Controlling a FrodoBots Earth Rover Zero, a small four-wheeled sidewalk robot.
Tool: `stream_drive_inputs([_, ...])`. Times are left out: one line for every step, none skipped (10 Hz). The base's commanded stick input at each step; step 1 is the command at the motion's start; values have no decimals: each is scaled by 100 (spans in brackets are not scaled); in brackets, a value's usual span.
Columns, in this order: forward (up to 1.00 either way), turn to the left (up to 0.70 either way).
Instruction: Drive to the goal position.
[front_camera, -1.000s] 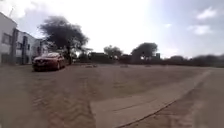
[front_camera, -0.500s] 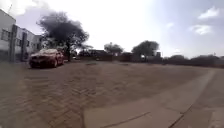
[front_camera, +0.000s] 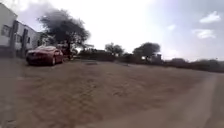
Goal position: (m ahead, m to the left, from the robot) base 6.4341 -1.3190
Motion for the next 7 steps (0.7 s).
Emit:
stream_drive_inputs([70,0])
stream_drive_inputs([70,0])
stream_drive_inputs([70,0])
stream_drive_inputs([70,0])
stream_drive_inputs([70,0])
stream_drive_inputs([70,0])
stream_drive_inputs([70,0])
